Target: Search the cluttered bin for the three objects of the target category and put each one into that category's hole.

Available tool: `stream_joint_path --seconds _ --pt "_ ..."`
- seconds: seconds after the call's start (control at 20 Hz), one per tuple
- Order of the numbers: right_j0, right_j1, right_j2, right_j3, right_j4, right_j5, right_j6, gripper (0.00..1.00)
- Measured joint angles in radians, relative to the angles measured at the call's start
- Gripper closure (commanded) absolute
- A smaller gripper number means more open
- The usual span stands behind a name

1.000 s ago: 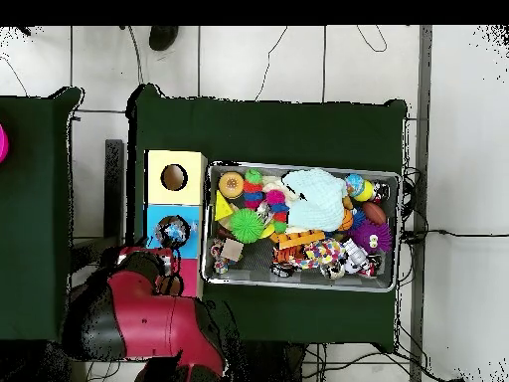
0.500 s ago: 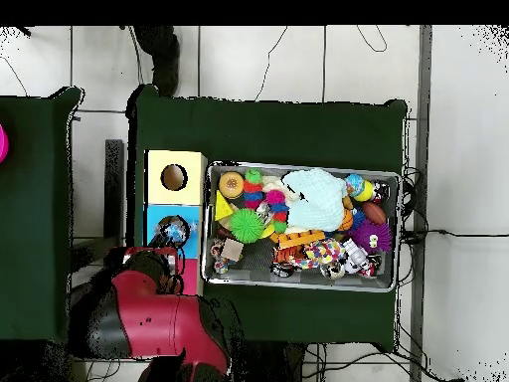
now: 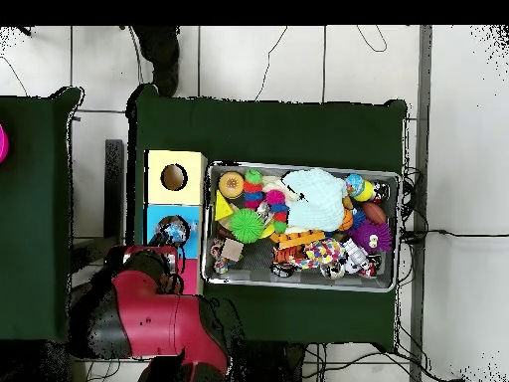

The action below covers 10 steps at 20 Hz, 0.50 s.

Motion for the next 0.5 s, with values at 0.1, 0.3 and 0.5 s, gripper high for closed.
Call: stream_joint_path --seconds 0.1,0.3,0.5 --pt "0.0 0.0 0.0 0.0 0.0 -0.01 0.0 1.0" --pt "-0.001 0.004 0.0 0.0 0.0 -0.052 0.0 1.0" --pt "-0.001 0.024 0.0 0.0 0.0 -0.12 0.0 1.0"
